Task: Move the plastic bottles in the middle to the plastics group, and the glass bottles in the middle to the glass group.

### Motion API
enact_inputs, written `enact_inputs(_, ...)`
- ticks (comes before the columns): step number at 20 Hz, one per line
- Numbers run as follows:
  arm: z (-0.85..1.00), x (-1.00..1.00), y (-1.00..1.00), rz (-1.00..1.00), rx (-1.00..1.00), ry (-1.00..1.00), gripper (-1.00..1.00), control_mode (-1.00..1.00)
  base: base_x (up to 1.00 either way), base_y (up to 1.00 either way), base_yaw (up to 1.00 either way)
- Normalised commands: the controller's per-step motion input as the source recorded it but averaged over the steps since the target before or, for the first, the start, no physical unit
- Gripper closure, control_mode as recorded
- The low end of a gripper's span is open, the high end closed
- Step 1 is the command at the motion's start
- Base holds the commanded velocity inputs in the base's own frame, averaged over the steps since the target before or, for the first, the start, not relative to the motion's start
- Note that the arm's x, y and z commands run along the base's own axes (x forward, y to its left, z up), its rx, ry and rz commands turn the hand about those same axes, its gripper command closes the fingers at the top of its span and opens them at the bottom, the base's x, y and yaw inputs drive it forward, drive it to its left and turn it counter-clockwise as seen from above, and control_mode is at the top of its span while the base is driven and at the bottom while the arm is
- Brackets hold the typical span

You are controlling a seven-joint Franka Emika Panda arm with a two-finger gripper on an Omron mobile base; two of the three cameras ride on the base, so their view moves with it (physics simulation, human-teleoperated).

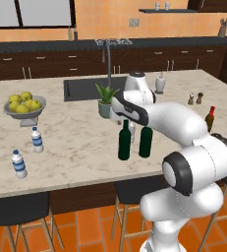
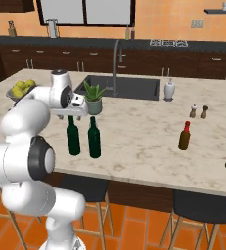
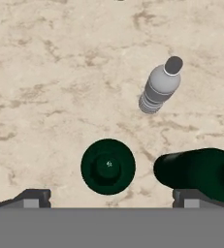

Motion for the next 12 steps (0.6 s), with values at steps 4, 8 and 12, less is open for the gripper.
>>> enact_inputs(4,-0.13,0.22,0.0,0.06,0.0,0.0,-1.0,-1.0,0.0,0.0,0.0)
enact_inputs(8,-0.12,0.15,0.03,0.04,0.0,0.0,-1.0,-1.0,0.0,0.0,0.0)
enact_inputs(12,-0.08,0.01,0.0,0.02,0.0,0.0,-1.0,-1.0,0.0,0.0,0.0)
